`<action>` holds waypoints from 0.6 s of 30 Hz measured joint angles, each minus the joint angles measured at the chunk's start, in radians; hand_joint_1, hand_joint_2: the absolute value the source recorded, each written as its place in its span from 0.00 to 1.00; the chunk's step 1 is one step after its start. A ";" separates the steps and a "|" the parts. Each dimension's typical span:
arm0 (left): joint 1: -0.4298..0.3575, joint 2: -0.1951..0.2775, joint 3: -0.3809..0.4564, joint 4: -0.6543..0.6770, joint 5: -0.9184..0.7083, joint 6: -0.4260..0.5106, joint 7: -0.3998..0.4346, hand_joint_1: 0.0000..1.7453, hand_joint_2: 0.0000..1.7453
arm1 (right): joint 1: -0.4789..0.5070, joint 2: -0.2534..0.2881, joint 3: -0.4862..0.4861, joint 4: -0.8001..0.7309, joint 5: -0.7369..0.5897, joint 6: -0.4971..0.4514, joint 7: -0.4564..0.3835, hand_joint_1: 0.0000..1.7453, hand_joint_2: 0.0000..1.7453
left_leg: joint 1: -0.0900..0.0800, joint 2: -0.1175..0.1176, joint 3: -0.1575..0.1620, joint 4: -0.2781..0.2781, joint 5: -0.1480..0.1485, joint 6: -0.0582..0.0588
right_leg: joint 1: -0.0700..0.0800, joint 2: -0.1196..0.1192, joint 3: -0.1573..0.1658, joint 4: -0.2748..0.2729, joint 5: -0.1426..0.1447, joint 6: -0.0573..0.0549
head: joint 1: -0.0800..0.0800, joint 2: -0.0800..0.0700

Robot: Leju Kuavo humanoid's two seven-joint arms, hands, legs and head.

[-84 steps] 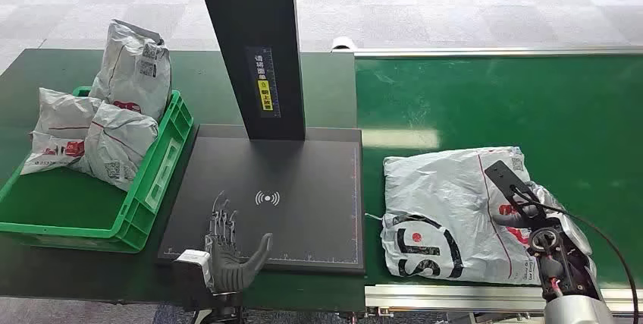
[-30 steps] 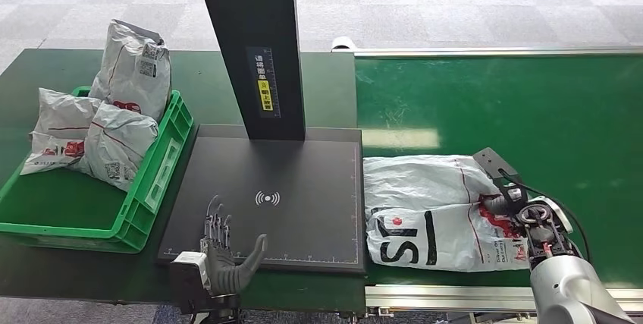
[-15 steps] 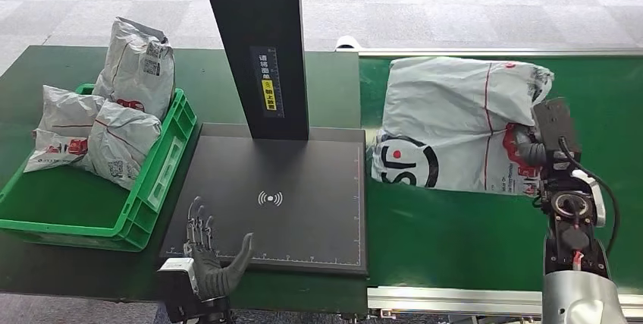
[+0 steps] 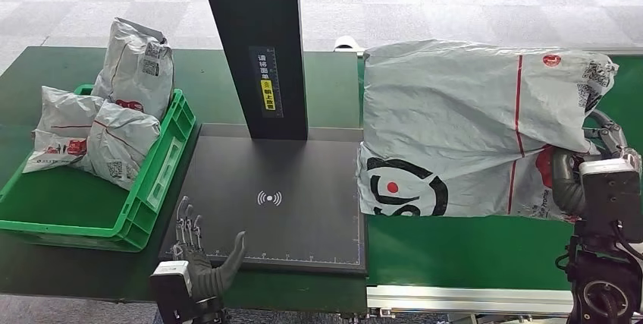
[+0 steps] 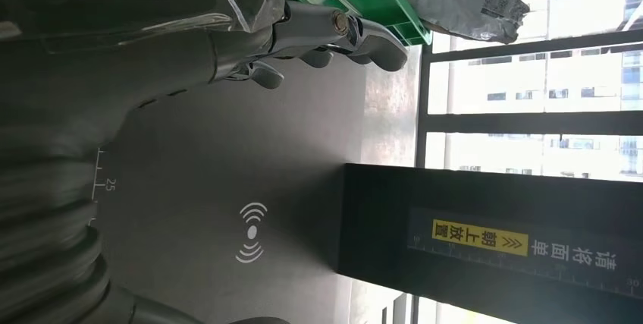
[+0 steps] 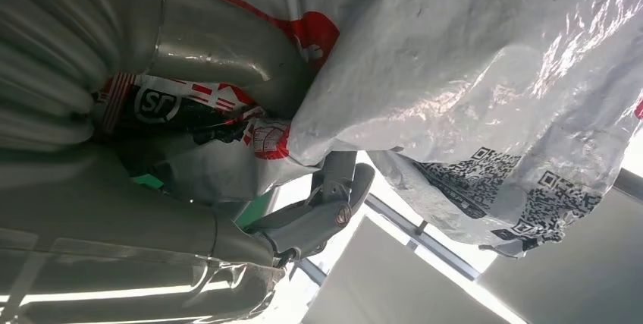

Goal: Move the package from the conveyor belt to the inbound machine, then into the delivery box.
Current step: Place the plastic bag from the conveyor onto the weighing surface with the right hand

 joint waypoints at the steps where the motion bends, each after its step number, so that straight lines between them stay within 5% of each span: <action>1: -0.002 0.000 0.000 0.002 0.000 0.000 0.000 0.00 1.00 | 0.001 0.002 0.001 -0.008 -0.002 0.002 0.002 1.00 1.00 | 0.000 0.000 0.000 0.000 0.000 0.000 | 0.000 0.000 0.000 0.000 0.000 0.000 | 0.000 0.000; 8: -0.016 -0.004 -0.002 0.020 0.010 0.000 0.000 0.00 1.00 | -0.010 0.017 0.045 0.027 -0.090 0.173 0.062 1.00 1.00 | 0.000 0.000 0.001 0.000 0.000 0.000 | 0.000 0.000 0.002 0.000 0.000 0.000 | 0.000 0.000; 13: -0.043 -0.005 -0.018 0.048 0.028 0.000 0.000 0.00 1.00 | -0.070 0.070 0.171 0.245 -0.278 0.390 0.037 1.00 1.00 | 0.002 0.001 0.002 0.000 0.001 -0.001 | 0.002 0.000 0.002 0.000 0.001 -0.001 | 0.000 0.000; 18: -0.076 -0.009 -0.036 0.088 0.041 0.000 0.000 0.00 1.00 | -0.150 0.163 0.307 0.496 -0.352 0.431 0.040 1.00 1.00 | 0.003 0.001 0.002 0.000 0.001 -0.001 | 0.002 0.001 0.002 0.000 0.001 -0.001 | 0.000 0.000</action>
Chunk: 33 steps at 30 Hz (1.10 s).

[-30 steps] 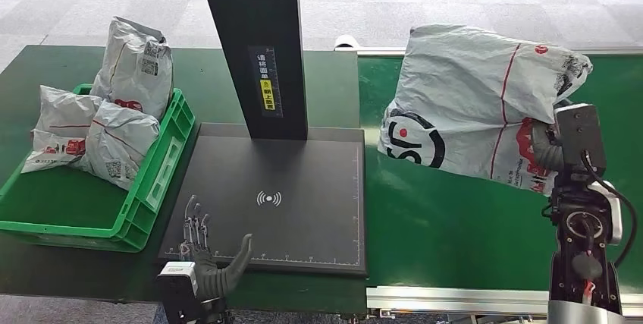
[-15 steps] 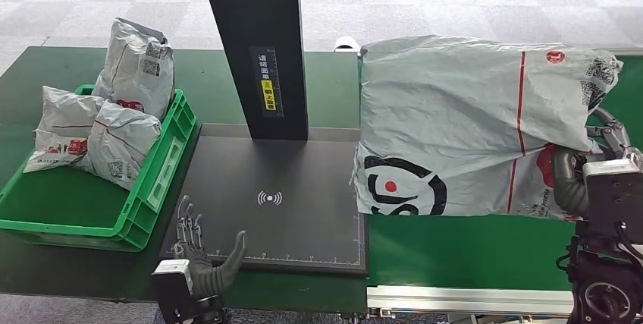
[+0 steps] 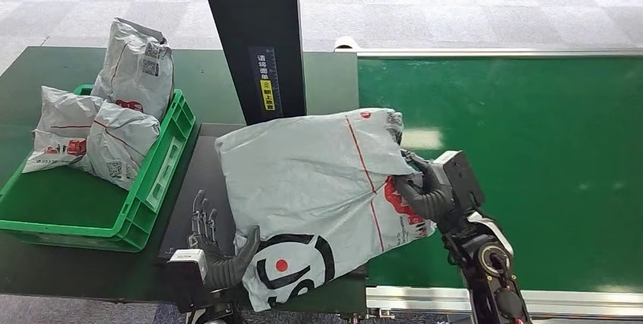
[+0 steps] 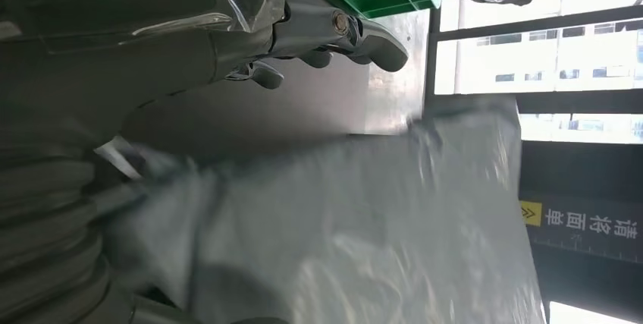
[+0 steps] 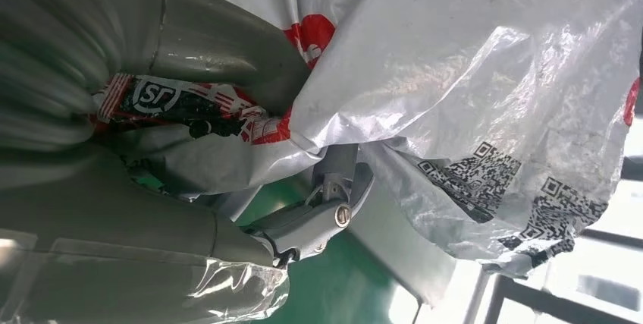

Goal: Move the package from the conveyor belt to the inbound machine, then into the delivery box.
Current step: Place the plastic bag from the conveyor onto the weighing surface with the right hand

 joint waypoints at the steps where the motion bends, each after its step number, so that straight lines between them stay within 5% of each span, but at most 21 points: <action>1: -0.006 -0.001 -0.002 0.007 0.001 0.000 0.000 0.00 1.00 | -0.012 0.017 0.019 0.040 -0.005 0.001 0.001 1.00 1.00 | 0.000 0.000 0.000 0.000 0.000 0.000 | 0.000 0.000 0.000 0.000 0.000 0.000 | 0.000 0.000; 10: -0.024 -0.005 -0.005 0.041 0.005 0.000 0.000 0.00 1.00 | -0.073 0.081 0.081 0.209 -0.014 0.002 0.002 1.00 1.00 | 0.000 0.000 -0.001 0.000 0.000 0.000 | 0.000 0.000 -0.001 0.000 0.000 0.000 | 0.000 0.000; 18: -0.035 -0.006 -0.008 0.054 0.017 0.000 0.000 0.00 1.00 | -0.103 0.094 0.088 0.288 -0.041 0.011 0.002 1.00 1.00 | 0.000 0.000 0.000 0.000 0.000 0.000 | 0.000 0.000 0.000 0.000 0.000 0.000 | 0.000 0.000; 33: -0.036 -0.008 -0.007 0.057 0.006 0.000 0.000 0.00 1.00 | -0.137 0.099 0.092 0.417 -0.021 -0.112 -0.042 0.99 1.00 | 0.000 0.000 0.000 0.000 0.000 0.000 | 0.000 0.000 0.000 0.000 0.000 0.000 | 0.000 0.000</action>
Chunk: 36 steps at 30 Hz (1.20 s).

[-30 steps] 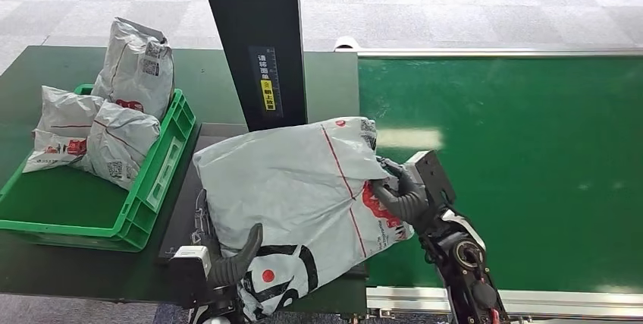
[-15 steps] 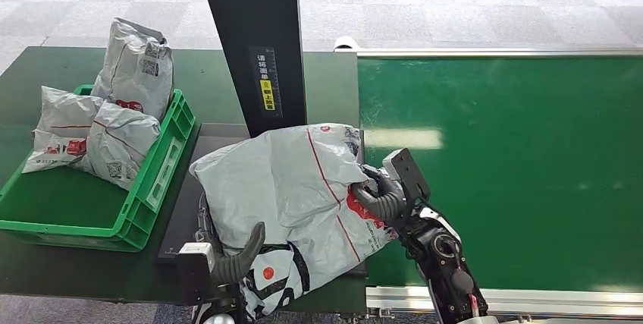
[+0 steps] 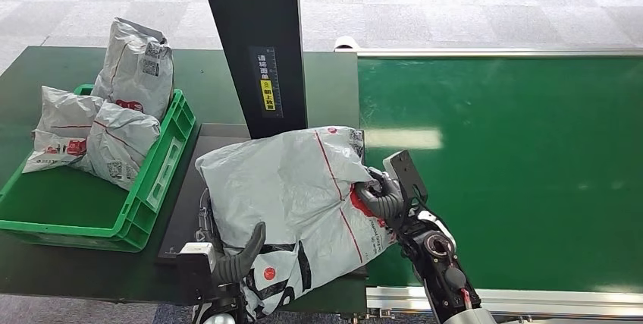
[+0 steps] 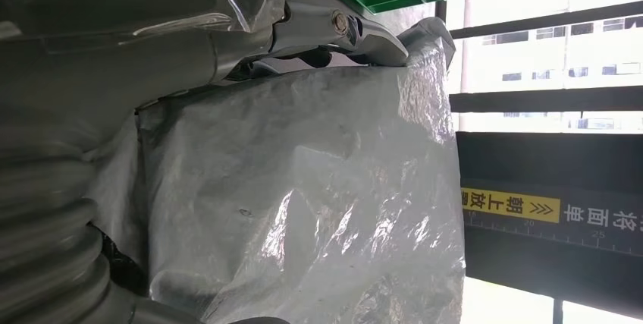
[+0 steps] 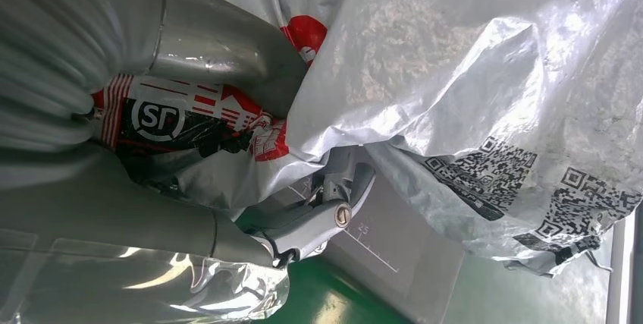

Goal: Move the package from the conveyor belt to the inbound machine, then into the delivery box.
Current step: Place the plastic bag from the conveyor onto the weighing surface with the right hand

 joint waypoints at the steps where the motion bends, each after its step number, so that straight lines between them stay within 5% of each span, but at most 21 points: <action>1: 0.000 0.000 0.000 0.000 0.000 0.000 0.000 0.00 1.00 | -0.001 0.000 0.000 0.002 0.001 -0.003 -0.001 0.79 1.00 | 0.000 0.000 0.000 0.000 0.000 0.000 | 0.000 0.000 0.000 0.000 0.000 0.000 | 0.000 0.000; 4: 0.002 0.000 0.002 0.000 -0.010 0.000 0.000 0.00 1.00 | -0.001 0.000 0.000 0.007 0.009 -0.038 -0.007 0.06 1.00 | 0.000 0.000 0.000 0.000 0.000 0.000 | 0.000 0.000 0.000 0.000 0.000 0.000 | 0.000 0.000; 5: 0.003 -0.001 0.005 0.000 -0.017 0.000 0.000 0.00 1.00 | 0.000 0.000 0.000 0.008 0.014 -0.057 -0.010 0.00 1.00 | 0.000 0.000 0.000 0.000 0.000 0.000 | 0.000 0.000 0.000 0.000 0.000 0.000 | 0.000 0.000; 12: 0.057 -0.008 0.061 -0.058 -0.132 0.000 0.000 0.00 1.00 | 0.072 -0.001 -0.016 -0.038 0.061 -0.212 -0.086 0.00 1.00 | 0.000 0.000 -0.001 0.000 0.000 0.000 | 0.000 0.000 -0.001 0.000 0.000 0.000 | 0.000 0.000; 19: 0.020 0.037 0.188 -0.212 -0.411 0.002 0.000 0.00 1.00 | 0.304 -0.003 -0.075 -0.284 0.168 -0.383 -0.134 0.00 1.00 | 0.001 -0.003 -0.003 0.000 0.000 -0.001 | 0.001 -0.002 -0.002 0.000 0.000 0.000 | 0.000 0.000; 25: -0.091 0.094 0.321 -0.301 -0.494 0.002 0.000 0.00 1.00 | 0.449 -0.008 -0.150 -0.502 0.206 -0.378 -0.130 0.00 1.00 | 0.001 0.002 -0.001 -0.001 0.000 -0.001 | 0.001 0.001 -0.002 0.000 0.001 -0.002 | 0.000 0.000; 36: -0.118 0.117 0.368 -0.351 -0.516 0.001 0.001 0.00 1.00 | 0.496 -0.010 -0.191 -0.609 0.212 -0.376 -0.134 0.00 1.00 | 0.001 0.003 -0.001 0.000 0.000 -0.001 | 0.001 0.001 -0.002 0.000 0.001 -0.002 | 0.000 0.000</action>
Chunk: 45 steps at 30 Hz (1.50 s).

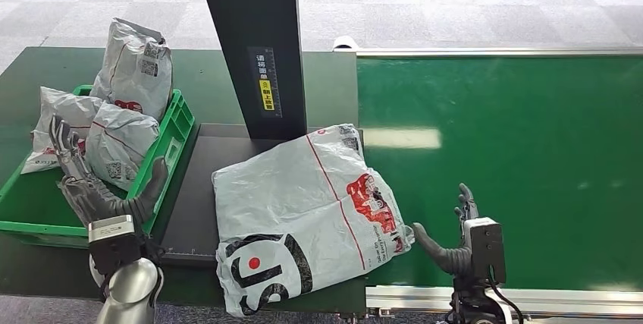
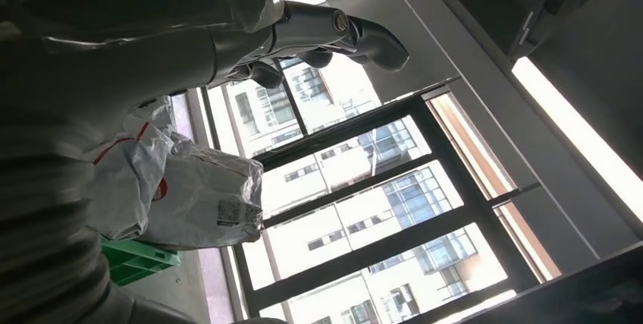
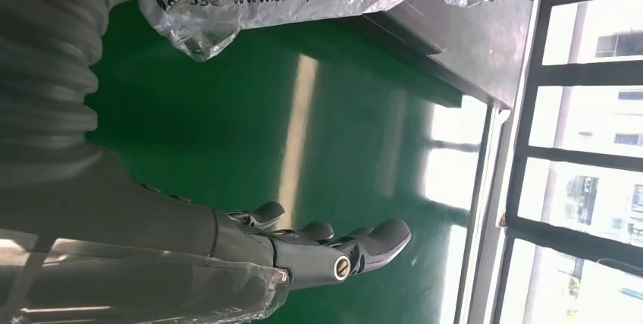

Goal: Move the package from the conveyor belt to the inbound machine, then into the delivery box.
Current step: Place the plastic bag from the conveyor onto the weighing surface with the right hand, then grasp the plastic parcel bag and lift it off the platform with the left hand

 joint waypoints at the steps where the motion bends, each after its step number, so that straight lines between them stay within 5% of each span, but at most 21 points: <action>1: 0.002 0.000 0.000 -0.013 -0.011 0.000 0.000 0.00 1.00 | 0.003 0.000 -0.003 -0.004 0.005 0.000 -0.005 0.00 1.00 | 0.000 0.000 0.000 0.000 0.000 0.000 | 0.000 0.000 0.000 0.000 0.000 0.000 | 0.000 0.000; 7: 0.008 0.028 -0.035 -0.157 0.116 -0.044 0.028 0.00 1.00 | 0.034 0.012 -0.054 -0.053 0.040 0.007 -0.028 0.00 1.00 | 0.000 0.000 0.000 0.000 0.000 0.000 | 0.000 0.000 -0.001 0.000 0.000 0.000 | 0.000 0.000; 14: -0.115 0.058 -0.250 -0.132 -0.099 -0.593 0.400 0.00 1.00 | 0.063 0.065 -0.098 -0.146 0.129 0.061 -0.107 0.00 1.00 | -0.001 -0.002 0.000 0.000 0.000 0.000 | -0.001 -0.001 0.000 0.000 0.001 -0.001 | 0.000 0.000; 17: -0.195 0.052 -0.334 0.030 -0.127 -0.813 0.445 0.00 1.00 | 0.048 0.077 -0.077 -0.178 0.160 0.077 -0.101 0.00 1.00 | -0.001 0.001 0.002 0.000 0.001 0.000 | -0.001 0.001 0.001 0.000 0.002 -0.001 | 0.000 0.000; 19: -0.253 0.045 -0.381 0.171 -0.148 -0.875 0.428 0.00 1.00 | 0.035 0.079 -0.063 -0.180 0.144 0.089 -0.088 0.00 1.00 | -0.001 0.001 0.003 0.000 0.001 0.000 | 0.000 0.002 0.001 0.000 0.002 -0.001 | 0.000 0.000; 29: -0.449 -0.019 -0.512 0.735 -0.207 -0.869 0.374 0.00 1.00 | 0.007 0.079 -0.013 -0.164 0.122 0.099 -0.087 0.00 1.00 | 0.000 0.002 0.001 0.000 0.001 0.000 | 0.000 0.003 0.000 0.000 0.002 -0.001 | 0.000 0.000; 45: -0.522 -0.067 -0.561 0.923 -0.226 -0.860 0.369 0.00 1.00 | 0.000 0.078 0.003 -0.141 0.121 0.099 -0.087 0.00 1.00 | 0.000 0.001 0.001 0.000 0.001 0.000 | 0.000 0.003 0.002 0.000 0.002 -0.001 | 0.000 0.000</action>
